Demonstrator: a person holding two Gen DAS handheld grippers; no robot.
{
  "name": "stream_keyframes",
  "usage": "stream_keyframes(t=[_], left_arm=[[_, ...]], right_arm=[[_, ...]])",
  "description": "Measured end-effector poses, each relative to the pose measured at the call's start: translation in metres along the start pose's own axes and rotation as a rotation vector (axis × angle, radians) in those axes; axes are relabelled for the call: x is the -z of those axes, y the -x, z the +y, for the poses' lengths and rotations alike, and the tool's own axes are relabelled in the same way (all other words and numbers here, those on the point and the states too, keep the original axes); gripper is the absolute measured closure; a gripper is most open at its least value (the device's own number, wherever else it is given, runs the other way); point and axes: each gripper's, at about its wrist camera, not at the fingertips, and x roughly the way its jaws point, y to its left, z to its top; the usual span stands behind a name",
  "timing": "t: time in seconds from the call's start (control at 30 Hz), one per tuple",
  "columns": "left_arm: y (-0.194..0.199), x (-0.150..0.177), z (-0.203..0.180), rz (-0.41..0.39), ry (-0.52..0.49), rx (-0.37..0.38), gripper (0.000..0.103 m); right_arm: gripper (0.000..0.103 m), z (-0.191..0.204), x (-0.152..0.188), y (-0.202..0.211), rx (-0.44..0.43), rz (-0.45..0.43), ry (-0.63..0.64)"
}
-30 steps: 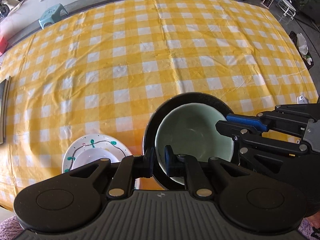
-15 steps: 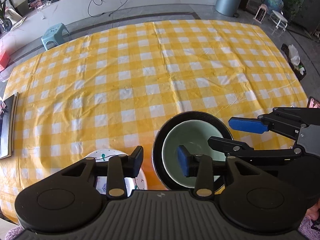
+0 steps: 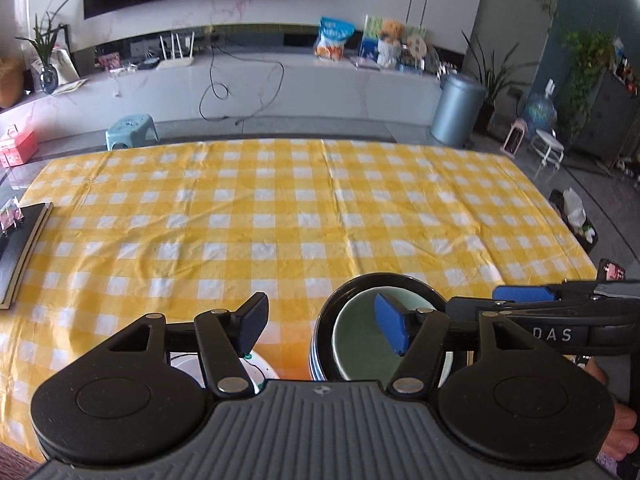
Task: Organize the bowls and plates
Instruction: 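Close the left tool on the rim of the nested bowl stack, then carry the bowl stack with the left tool onto the sticker plate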
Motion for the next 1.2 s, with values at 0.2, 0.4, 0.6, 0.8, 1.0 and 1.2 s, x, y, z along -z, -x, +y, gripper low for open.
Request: stream_keyframes(t=[0.2,0.4,0.6,0.8,1.0,1.2], left_arm=[[0.0,0.018,0.015,-0.052,0.13,0.002,0.024],[-0.015,0.028,0.032,-0.013,0.243,-0.002,0.018],[-0.03,0.037,0.038,0.037,0.31,0.025,0.017],[-0.049,0.043,0.048,0.098,0.428,0.088,0.017],[-0.066,0.045,0.051,0.136,0.472,0.119,0.017],[-0.083,0.05,0.053,0.196,0.519,0.177,0.025]], right_arm=[[0.03,-0.013,0.012,-0.003,0.025,-0.024,-0.144],[0.022,-0.012,0.021,-0.024,0.022,0.045,-0.203],[0.022,-0.016,0.028,-0.049,-0.051,0.172,-0.298],[0.024,-0.025,0.032,-0.072,-0.115,0.284,-0.421],[0.027,-0.03,0.034,-0.083,-0.142,0.324,-0.476],[0.035,-0.029,0.036,-0.091,-0.156,0.351,-0.488]])
